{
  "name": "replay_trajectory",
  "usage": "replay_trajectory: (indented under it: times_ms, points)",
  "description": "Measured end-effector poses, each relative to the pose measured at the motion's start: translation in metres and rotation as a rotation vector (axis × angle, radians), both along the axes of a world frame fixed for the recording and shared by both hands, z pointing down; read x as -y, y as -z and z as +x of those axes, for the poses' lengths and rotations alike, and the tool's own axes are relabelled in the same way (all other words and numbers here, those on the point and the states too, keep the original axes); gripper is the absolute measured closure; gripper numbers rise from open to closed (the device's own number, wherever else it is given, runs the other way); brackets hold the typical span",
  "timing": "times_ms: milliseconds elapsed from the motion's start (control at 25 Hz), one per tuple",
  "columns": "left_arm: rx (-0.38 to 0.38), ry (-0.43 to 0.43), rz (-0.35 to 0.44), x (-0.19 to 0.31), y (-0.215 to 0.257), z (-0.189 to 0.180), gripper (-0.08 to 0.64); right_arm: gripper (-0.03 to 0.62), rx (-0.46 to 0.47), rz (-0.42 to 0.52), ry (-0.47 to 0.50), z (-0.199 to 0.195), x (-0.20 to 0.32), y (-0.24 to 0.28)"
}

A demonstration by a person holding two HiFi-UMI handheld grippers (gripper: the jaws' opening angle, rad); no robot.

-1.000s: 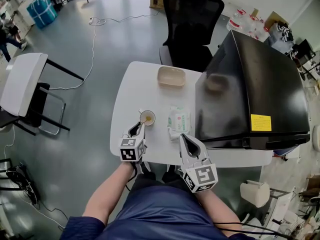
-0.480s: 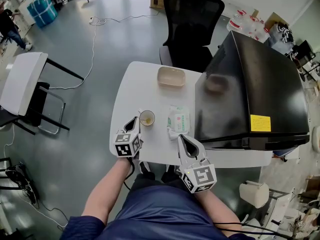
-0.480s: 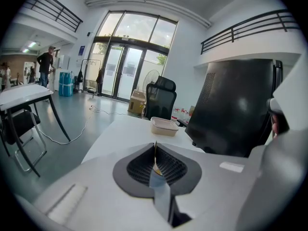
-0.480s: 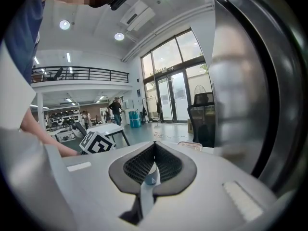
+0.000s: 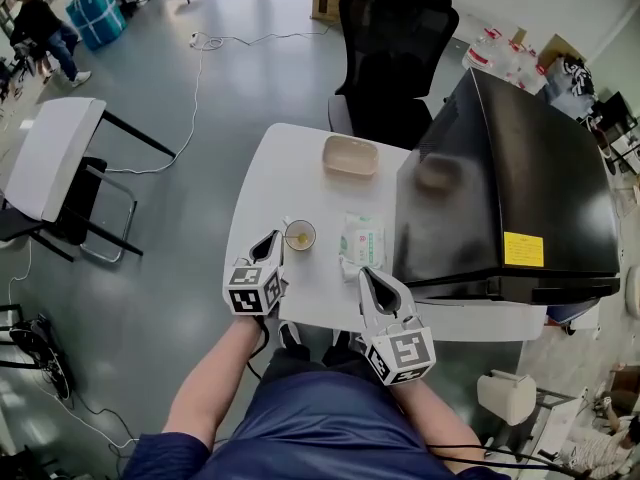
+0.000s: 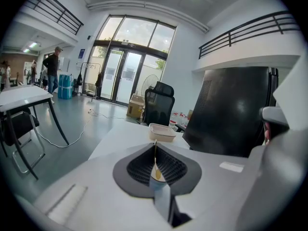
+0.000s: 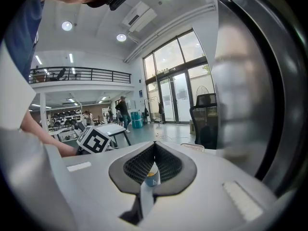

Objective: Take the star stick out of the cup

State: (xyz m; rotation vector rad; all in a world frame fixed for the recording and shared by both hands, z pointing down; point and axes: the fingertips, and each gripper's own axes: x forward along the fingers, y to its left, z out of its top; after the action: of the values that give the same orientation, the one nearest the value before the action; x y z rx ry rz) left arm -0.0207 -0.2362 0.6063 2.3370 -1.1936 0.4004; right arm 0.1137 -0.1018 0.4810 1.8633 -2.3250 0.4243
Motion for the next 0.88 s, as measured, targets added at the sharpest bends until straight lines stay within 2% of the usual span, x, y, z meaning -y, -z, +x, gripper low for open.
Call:
replay_trajectory:
  times_ms: [520, 880]
  points:
    - [-0.089, 0.032, 0.037, -0.01, 0.044, -0.018, 0.552, 0.584, 0.002, 0.026, 0.061, -0.011, 0.012, 0.007]
    - [-0.162, 0.047, 0.103, -0.016, 0.097, -0.03, 0.552, 0.586, 0.003, 0.05, 0.09, -0.016, 0.026, 0.018]
